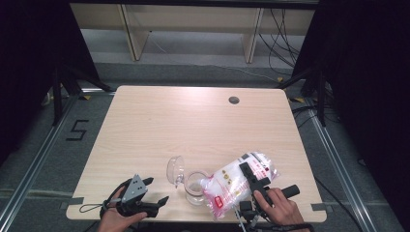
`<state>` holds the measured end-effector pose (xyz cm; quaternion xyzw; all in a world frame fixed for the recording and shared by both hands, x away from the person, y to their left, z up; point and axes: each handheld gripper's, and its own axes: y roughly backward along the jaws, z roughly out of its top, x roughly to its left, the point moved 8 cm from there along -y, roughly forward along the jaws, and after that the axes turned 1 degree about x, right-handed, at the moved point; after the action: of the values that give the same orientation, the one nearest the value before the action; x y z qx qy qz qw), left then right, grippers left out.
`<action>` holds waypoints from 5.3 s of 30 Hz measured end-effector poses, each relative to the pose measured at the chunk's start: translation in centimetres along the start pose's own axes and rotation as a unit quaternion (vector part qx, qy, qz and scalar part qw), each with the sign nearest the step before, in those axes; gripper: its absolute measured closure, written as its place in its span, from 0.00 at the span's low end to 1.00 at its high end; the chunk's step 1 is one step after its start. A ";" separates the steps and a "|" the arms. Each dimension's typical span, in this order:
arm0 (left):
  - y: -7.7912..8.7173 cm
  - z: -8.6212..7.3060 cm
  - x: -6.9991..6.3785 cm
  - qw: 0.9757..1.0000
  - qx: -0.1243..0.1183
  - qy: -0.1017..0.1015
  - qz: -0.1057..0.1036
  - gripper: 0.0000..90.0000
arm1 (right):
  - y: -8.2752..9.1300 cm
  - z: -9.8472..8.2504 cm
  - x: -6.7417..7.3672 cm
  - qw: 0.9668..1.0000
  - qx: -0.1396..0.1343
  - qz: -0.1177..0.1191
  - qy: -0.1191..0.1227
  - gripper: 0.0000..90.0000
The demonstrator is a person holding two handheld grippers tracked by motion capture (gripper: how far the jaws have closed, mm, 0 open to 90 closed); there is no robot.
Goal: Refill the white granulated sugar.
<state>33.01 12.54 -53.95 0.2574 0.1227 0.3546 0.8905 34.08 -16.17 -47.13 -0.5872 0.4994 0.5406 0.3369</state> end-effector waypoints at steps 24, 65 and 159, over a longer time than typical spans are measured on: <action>0.1 0.0 0.1 1.000 0.002 -0.003 0.003 0.20 | 0.1 0.1 -0.2 1.000 -0.001 -0.005 0.008 0.53; 0.0 0.0 0.1 1.000 -0.003 0.001 0.003 0.20 | 0.3 0.1 -0.7 1.000 -0.003 -0.008 0.017 0.53; 0.1 0.1 0.3 1.000 -0.002 -0.012 0.006 0.20 | 0.4 0.0 -1.1 1.000 -0.008 -0.011 0.025 0.54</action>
<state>33.23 12.75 -53.83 0.2603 0.1096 0.3568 0.8905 33.80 -16.05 -46.03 -0.6088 0.4970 0.5262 0.3250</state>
